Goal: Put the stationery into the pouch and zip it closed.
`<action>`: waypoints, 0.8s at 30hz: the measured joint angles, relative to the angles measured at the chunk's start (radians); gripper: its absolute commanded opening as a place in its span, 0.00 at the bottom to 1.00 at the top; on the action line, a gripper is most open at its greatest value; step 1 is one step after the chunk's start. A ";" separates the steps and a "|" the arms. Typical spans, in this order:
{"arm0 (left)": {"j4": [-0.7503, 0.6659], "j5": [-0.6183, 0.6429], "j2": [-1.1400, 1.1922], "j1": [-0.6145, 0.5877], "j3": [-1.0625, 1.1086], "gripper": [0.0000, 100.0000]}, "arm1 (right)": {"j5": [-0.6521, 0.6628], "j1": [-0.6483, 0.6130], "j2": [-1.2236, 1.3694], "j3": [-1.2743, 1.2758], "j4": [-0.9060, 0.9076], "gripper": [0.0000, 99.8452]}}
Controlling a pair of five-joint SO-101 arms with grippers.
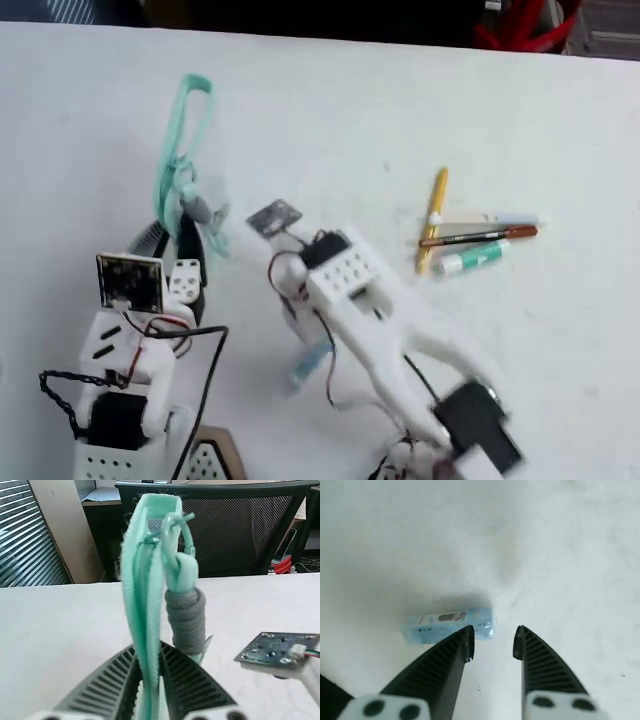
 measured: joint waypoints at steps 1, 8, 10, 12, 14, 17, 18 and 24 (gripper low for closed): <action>0.000 0.000 0.000 0.000 0.000 0.03 | 0.014 -0.011 -0.041 0.028 0.000 0.18; 0.000 0.000 0.000 0.000 0.000 0.03 | 0.037 -0.110 -0.089 0.117 0.002 0.33; 0.000 0.000 0.000 0.000 0.000 0.03 | 0.037 -0.158 -0.058 0.117 -0.003 0.33; 0.000 0.000 0.000 0.000 0.000 0.03 | 0.037 -0.207 -0.025 0.117 -0.003 0.33; 0.000 0.000 0.000 0.000 0.000 0.03 | 0.031 -0.256 0.008 0.117 -0.011 0.33; 0.000 0.000 0.000 0.000 0.000 0.03 | -0.029 -0.284 0.049 0.117 -0.051 0.33; 0.000 0.000 0.000 0.000 0.000 0.03 | -0.035 -0.284 0.061 0.117 -0.064 0.33; 0.000 0.000 0.000 0.000 0.000 0.03 | -0.038 -0.290 0.087 0.117 -0.117 0.33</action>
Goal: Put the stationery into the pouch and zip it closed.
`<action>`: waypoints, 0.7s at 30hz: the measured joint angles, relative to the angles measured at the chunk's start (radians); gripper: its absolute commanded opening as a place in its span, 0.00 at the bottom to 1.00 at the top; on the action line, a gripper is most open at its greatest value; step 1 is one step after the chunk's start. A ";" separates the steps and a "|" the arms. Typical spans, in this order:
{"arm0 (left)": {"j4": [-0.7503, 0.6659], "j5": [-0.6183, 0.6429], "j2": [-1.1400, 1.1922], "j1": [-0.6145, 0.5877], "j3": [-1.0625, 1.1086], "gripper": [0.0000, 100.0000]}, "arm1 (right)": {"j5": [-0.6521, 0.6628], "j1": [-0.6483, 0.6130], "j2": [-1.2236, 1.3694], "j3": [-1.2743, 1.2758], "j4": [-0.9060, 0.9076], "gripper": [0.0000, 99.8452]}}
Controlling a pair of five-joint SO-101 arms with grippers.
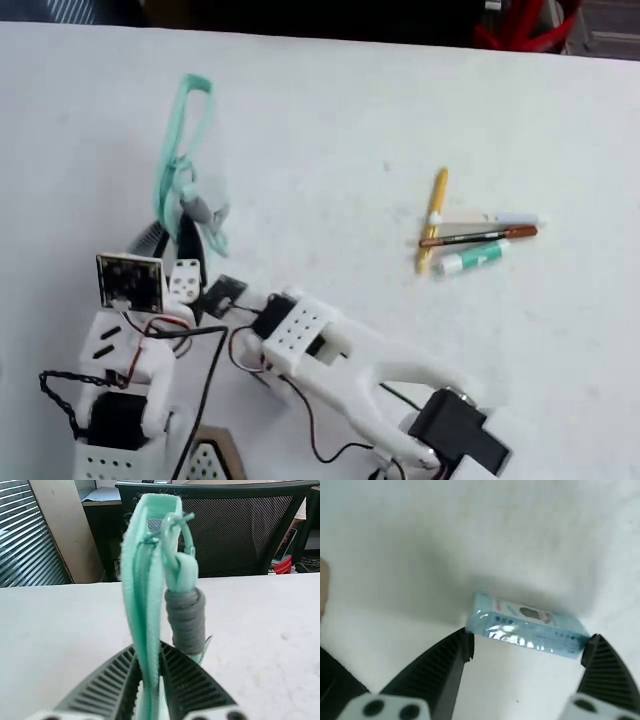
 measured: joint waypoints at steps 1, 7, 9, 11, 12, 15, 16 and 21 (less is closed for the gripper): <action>0.000 0.000 0.000 0.000 0.000 0.03 | 0.000 0.000 0.002 0.000 -0.008 0.33; 0.000 0.000 0.000 0.000 0.000 0.03 | -0.041 0.000 0.006 0.000 -0.040 0.39; 0.000 0.000 0.000 0.000 0.000 0.03 | -0.049 0.000 0.006 0.000 -0.043 0.39; 0.000 0.000 0.000 0.000 0.000 0.03 | -0.049 0.000 0.006 0.000 -0.043 0.39; 0.000 0.000 0.000 0.000 0.000 0.03 | -0.049 0.000 0.006 0.000 -0.043 0.39; 0.000 0.000 0.000 0.000 0.000 0.03 | 0.003 0.000 0.006 0.000 -0.043 0.38; 0.000 0.000 0.000 0.000 0.000 0.03 | 0.032 0.000 0.006 0.000 -0.043 0.36; 0.000 0.000 0.000 0.000 0.000 0.03 | 0.175 0.000 0.006 0.006 -0.043 0.24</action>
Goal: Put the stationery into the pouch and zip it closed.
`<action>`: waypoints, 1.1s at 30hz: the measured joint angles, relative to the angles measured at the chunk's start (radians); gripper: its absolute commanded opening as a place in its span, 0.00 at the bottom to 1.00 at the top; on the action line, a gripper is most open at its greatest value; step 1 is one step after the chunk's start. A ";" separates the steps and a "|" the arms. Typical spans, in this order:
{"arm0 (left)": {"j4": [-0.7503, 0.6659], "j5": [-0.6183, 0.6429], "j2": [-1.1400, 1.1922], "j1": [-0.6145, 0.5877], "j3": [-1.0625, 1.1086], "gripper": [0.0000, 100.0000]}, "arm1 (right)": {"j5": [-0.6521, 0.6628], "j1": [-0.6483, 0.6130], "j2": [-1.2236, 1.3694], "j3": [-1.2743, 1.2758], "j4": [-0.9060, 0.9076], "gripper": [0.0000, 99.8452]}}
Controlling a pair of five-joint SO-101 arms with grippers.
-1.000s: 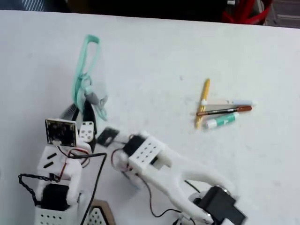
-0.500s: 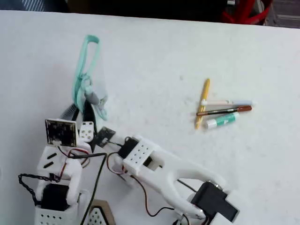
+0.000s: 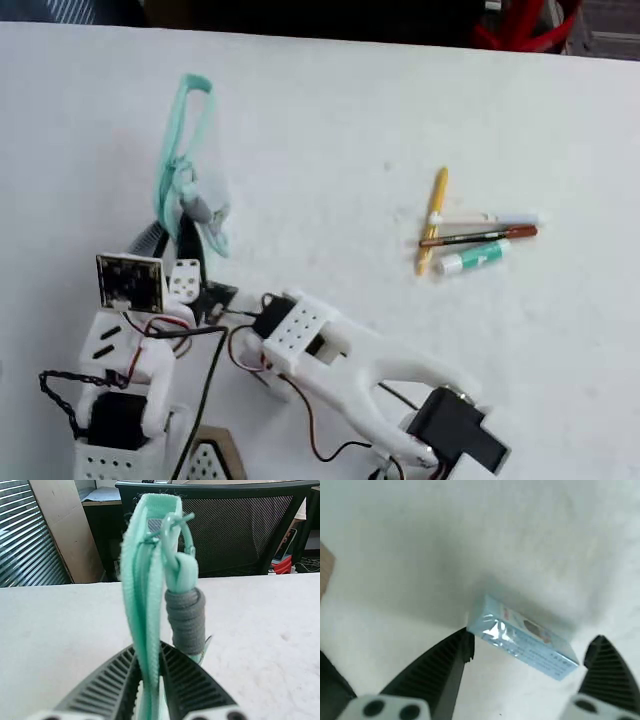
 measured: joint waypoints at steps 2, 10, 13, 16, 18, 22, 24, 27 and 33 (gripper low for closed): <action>0.000 0.000 0.000 0.000 0.000 0.03 | 0.071 0.000 0.003 0.000 0.000 0.19; 0.000 0.000 0.000 0.000 0.000 0.03 | 0.126 0.002 0.003 0.025 -0.008 0.03; 0.000 0.000 0.000 0.000 0.000 0.03 | 0.126 0.003 0.003 0.026 -0.008 0.02; 0.000 0.000 0.000 0.000 0.000 0.03 | 0.126 0.041 0.003 0.026 -0.002 0.02; 0.000 0.000 0.000 0.000 0.000 0.03 | 0.126 0.104 -0.017 0.017 0.035 0.02; -0.012 0.018 0.000 0.032 0.000 0.03 | 0.127 0.324 -0.160 -0.064 0.132 0.02; -0.044 0.025 0.000 0.061 0.002 0.03 | 0.120 0.460 -0.262 -0.107 0.127 0.02; -0.091 0.029 0.000 0.117 0.002 0.03 | 0.029 0.658 -0.404 -0.150 0.083 0.02; -0.115 0.028 0.000 0.272 -0.040 0.03 | -0.118 0.862 -0.626 -0.345 0.110 0.02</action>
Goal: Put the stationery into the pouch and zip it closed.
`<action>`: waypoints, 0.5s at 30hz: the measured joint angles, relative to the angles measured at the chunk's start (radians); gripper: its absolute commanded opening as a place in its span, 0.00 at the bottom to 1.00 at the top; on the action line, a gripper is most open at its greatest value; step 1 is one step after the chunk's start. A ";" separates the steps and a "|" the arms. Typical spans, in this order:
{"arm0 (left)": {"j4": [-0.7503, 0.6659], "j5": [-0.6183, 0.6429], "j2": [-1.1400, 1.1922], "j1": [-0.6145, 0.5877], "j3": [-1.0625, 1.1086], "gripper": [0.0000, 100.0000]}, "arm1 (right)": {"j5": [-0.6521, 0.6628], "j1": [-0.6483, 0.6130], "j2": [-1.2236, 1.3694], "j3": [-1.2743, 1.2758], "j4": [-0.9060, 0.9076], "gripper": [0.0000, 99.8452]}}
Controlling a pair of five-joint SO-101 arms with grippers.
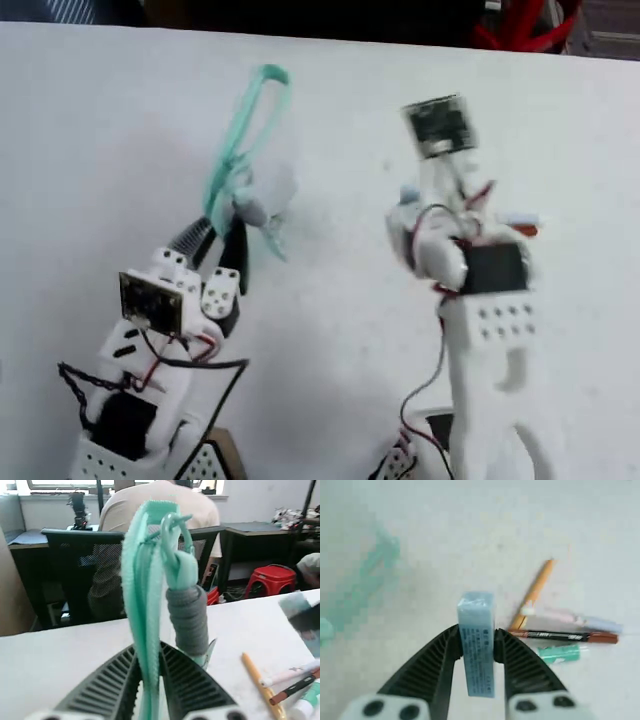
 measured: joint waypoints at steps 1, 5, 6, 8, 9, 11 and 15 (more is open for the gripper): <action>-0.005 0.000 0.000 0.025 -0.008 0.03 | -0.018 0.015 -0.028 -0.051 0.017 0.02; -0.040 0.000 0.002 0.110 -0.015 0.03 | -0.078 0.028 -0.077 -0.293 0.077 0.02; -0.058 0.002 0.011 0.124 -0.015 0.03 | -0.101 0.021 -0.083 -0.351 0.083 0.02; -0.095 0.000 0.048 0.141 -0.015 0.03 | -0.153 -0.008 -0.087 -0.457 0.083 0.02; -0.115 0.000 0.083 0.144 -0.015 0.03 | -0.180 -0.032 -0.092 -0.497 0.083 0.02; -0.153 0.000 0.160 0.149 -0.015 0.03 | -0.216 -0.094 -0.098 -0.551 0.066 0.02; -0.206 0.000 0.313 0.150 -0.015 0.03 | -0.236 -0.229 -0.101 -0.560 -0.052 0.02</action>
